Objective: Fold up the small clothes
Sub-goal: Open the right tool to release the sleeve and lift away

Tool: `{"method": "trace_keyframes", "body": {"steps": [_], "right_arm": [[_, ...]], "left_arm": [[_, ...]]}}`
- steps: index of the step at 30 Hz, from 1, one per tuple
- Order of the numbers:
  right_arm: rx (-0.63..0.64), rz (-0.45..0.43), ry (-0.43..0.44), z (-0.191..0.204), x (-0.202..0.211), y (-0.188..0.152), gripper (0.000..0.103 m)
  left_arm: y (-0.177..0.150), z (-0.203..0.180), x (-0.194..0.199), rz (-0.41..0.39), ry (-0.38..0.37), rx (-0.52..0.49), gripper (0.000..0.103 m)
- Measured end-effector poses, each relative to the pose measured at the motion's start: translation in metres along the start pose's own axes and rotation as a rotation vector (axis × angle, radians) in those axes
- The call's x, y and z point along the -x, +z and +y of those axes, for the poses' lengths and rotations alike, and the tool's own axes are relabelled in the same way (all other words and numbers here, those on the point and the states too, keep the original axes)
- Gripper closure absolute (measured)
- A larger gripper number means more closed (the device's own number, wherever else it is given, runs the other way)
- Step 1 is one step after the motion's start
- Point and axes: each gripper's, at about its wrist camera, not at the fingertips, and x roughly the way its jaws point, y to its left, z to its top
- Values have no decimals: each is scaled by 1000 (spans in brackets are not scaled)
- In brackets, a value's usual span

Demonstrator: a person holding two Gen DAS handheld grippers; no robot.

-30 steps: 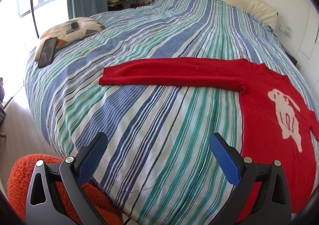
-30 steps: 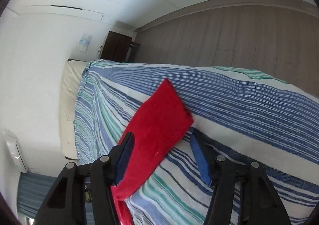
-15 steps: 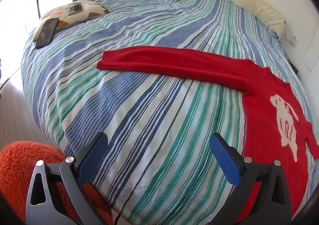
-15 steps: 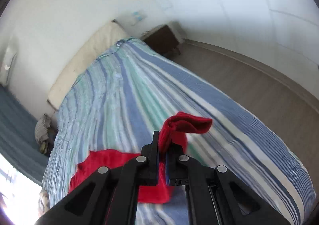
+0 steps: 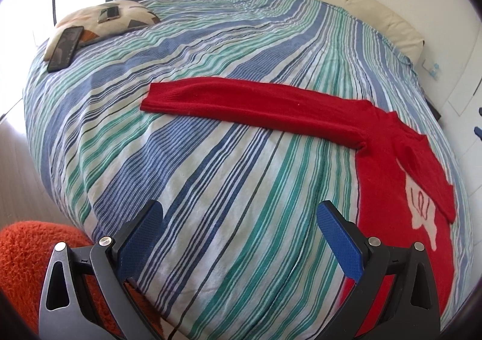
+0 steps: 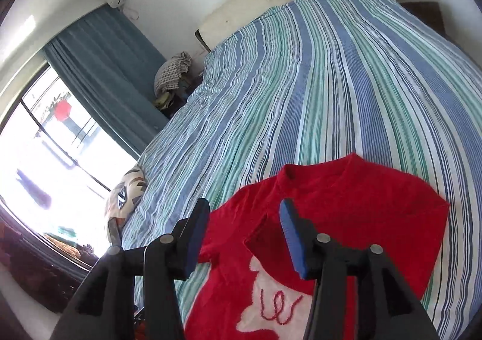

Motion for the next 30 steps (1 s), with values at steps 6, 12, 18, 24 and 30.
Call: {"method": "trace_keyframes", "body": {"steps": [6,12,18,24,30], "right_arm": [[-188,75,-41,-76,20,-14,54],[-399,182,-277,-175,-5,-75,55],[-383,10,-227,-176,50,-102,59],[-66,82,-267,-109,96,-156,54],[39,-19,-468,-89,135,-239,52]], "left_arm": [[1,1,-9,31,-13,40,1],[-7,-10,-12,42,26,-29,1],[-9,-12,-14,51,26,-43,1],[-11,-20,-16,52,17,-75,1],[-14,-25,-12,49,11,-103,1]]}}
